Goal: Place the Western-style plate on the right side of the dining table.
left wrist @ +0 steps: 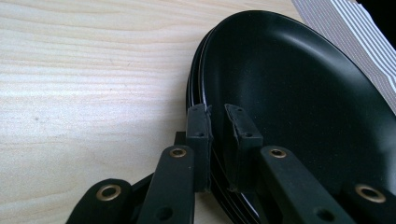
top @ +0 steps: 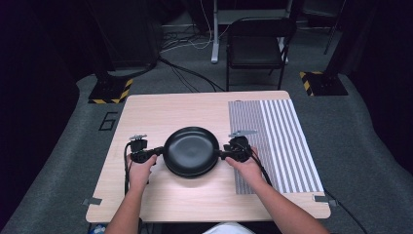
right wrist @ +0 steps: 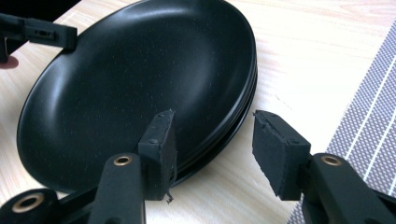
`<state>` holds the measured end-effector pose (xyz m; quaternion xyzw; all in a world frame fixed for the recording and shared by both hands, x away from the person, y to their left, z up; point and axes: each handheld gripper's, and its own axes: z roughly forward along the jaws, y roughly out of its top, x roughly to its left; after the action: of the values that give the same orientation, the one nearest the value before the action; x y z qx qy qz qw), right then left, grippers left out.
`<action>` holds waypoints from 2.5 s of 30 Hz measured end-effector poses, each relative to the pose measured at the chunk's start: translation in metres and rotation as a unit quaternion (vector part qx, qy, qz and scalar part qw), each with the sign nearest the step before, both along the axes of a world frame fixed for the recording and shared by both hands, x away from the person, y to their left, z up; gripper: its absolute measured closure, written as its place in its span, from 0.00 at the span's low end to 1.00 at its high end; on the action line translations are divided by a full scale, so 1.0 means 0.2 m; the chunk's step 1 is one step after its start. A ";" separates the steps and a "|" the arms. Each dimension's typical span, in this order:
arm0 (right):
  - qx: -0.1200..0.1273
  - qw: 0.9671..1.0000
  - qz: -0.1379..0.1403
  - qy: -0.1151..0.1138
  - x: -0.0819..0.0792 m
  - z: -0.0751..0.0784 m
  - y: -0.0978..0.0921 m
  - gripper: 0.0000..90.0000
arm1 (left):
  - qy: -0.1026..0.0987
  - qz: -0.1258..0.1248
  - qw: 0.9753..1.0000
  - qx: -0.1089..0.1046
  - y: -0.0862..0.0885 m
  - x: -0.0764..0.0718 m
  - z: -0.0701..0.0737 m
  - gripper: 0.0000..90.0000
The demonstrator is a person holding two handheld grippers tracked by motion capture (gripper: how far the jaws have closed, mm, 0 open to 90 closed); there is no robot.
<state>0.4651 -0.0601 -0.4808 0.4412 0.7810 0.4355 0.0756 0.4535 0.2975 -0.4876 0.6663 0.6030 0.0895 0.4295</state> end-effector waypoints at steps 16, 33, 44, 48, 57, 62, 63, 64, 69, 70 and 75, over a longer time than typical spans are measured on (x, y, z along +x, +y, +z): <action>0.019 0.997 -0.022 0.068 0.05 -0.07 0.02 0.56 | 0.002 0.002 1.000 0.009 -0.02 -0.01 0.01 0.88; 0.039 0.994 -0.026 0.099 0.06 -0.08 0.04 0.63 | 0.012 -0.001 1.000 -0.008 -0.03 0.00 0.00 0.89; 0.049 0.994 -0.033 0.096 0.07 -0.05 -0.01 0.70 | 0.008 -0.006 1.000 0.001 -0.11 0.02 -0.04 0.82; 0.048 0.994 -0.040 0.093 0.07 -0.04 -0.01 0.70 | 0.007 -0.013 1.000 -0.008 -0.15 0.04 -0.07 0.77; 0.045 0.994 -0.038 0.089 0.09 -0.03 -0.03 0.71 | 0.004 -0.012 1.000 -0.004 -0.17 0.04 -0.07 0.75; 0.057 0.993 -0.036 0.095 0.08 -0.03 -0.04 0.67 | 0.002 -0.016 1.000 -0.016 -0.16 0.04 -0.07 0.70; 0.059 0.993 -0.037 0.097 0.07 -0.03 -0.04 0.66 | 0.003 -0.016 1.000 -0.020 -0.16 0.04 -0.07 0.69; 0.061 0.993 -0.039 0.095 0.07 -0.03 -0.04 0.66 | 0.003 -0.014 1.000 -0.024 -0.16 0.04 -0.07 0.67; 0.060 0.993 -0.033 0.095 0.02 -0.04 -0.04 0.66 | 0.004 -0.005 0.999 -0.035 -0.15 0.03 -0.08 0.68; 0.060 0.993 -0.034 0.094 0.01 -0.04 -0.04 0.65 | 0.003 -0.003 0.999 -0.036 -0.15 0.03 -0.08 0.69; 0.070 0.992 -0.033 0.100 -0.03 -0.04 -0.03 0.64 | 0.002 -0.001 0.999 -0.039 -0.15 0.03 -0.09 0.73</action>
<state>0.4586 -0.0666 -0.4898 0.5124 0.7371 0.4402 -0.0201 0.4601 0.2681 -0.5049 0.6496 0.6062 0.0646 0.4543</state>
